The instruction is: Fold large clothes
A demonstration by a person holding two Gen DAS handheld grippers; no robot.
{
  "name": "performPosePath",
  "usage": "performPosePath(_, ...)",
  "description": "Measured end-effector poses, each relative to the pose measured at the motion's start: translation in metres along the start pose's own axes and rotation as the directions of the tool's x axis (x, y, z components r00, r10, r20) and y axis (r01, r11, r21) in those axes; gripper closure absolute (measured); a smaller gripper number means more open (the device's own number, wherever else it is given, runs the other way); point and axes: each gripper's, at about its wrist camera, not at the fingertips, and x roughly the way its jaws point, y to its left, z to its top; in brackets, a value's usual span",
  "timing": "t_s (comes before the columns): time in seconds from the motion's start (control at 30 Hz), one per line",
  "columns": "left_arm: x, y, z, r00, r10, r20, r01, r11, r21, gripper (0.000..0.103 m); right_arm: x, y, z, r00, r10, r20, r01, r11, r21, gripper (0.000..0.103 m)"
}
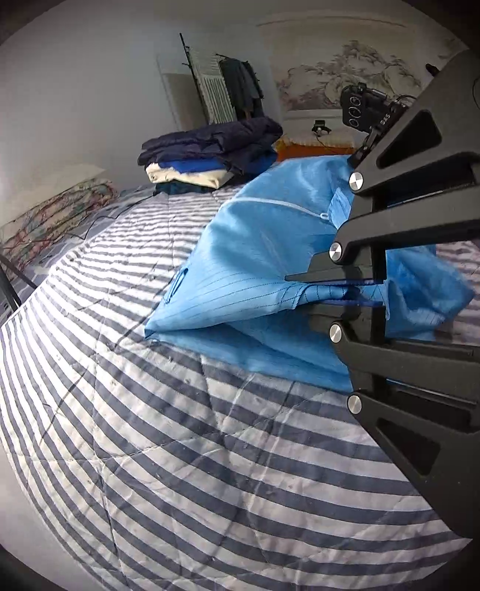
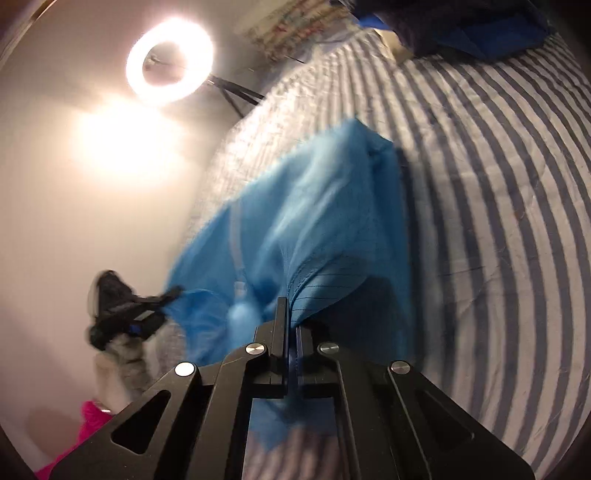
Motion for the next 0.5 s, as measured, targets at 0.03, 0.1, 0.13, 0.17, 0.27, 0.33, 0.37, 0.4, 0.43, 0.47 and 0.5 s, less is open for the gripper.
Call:
performPosePath(0.03, 0.0, -0.006, 0.001, 1.0, -0.011, 0.001, 0.01, 1.0, 0.004, 0.101, -0.008, 0.004, -0.003, 0.999, 0.037, 0.007, -0.037, 0.999, 0.023, 0.102)
performPosePath(0.1, -0.006, -0.011, 0.0, 1.0, -0.024, -0.002, 0.024, 1.0, 0.021, 0.101, -0.028, 0.01, -0.015, 0.996, 0.086, 0.01, -0.087, 0.995, 0.041, 0.102)
performPosePath(0.13, -0.008, -0.012, -0.001, 1.0, -0.025, -0.004, 0.025, 0.999, 0.035, 0.101, -0.039, 0.015, -0.023, 0.996, 0.091, 0.016, -0.091, 0.996, 0.024, 0.102)
performPosePath(0.17, -0.008, -0.012, -0.001, 1.0, -0.001, -0.006, 0.001, 0.998, 0.056, 0.101, -0.047, 0.016, -0.03, 0.995, 0.1, 0.022, -0.1, 0.995, 0.024, 0.102)
performPosePath(0.27, 0.015, 0.008, -0.006, 0.993, 0.111, -0.05, -0.109, 0.993, 0.05, 0.101, -0.045, 0.001, -0.044, 0.996, 0.088, -0.021, -0.087, 0.995, 0.054, 0.102)
performPosePath(0.33, 0.039, 0.019, -0.015, 0.977, 0.184, -0.112, -0.177, 0.982, 0.073, 0.101, -0.024, -0.011, -0.048, 0.991, -0.109, -0.076, 0.107, 0.994, -0.018, 0.102)
performPosePath(0.37, 0.045, 0.019, -0.018, 0.973, 0.197, -0.117, -0.188, 0.979, 0.08, 0.101, -0.018, -0.015, -0.047, 0.982, -0.172, -0.084, 0.168, 0.985, -0.043, 0.102)
performPosePath(0.4, 0.044, 0.015, -0.02, 0.973, 0.207, -0.102, -0.198, 0.976, 0.09, 0.101, -0.011, -0.024, -0.046, 0.965, -0.242, -0.097, 0.238, 0.97, -0.055, 0.102)
performPosePath(0.43, 0.042, 0.008, -0.021, 0.972, 0.216, -0.097, -0.205, 0.972, 0.113, 0.101, -0.01, -0.029, -0.046, 0.963, -0.247, -0.104, 0.244, 0.969, -0.043, 0.102)
performPosePath(0.47, 0.039, 0.001, -0.022, 0.97, 0.225, -0.088, -0.211, 0.967, 0.144, 0.101, -0.012, -0.034, -0.045, 0.964, -0.241, -0.112, 0.24, 0.97, -0.025, 0.102)
performPosePath(0.5, 0.035, -0.004, -0.023, 0.968, 0.24, -0.076, -0.224, 0.959, 0.171, 0.101, -0.016, -0.038, -0.045, 0.968, -0.221, -0.12, 0.222, 0.975, -0.008, 0.102)
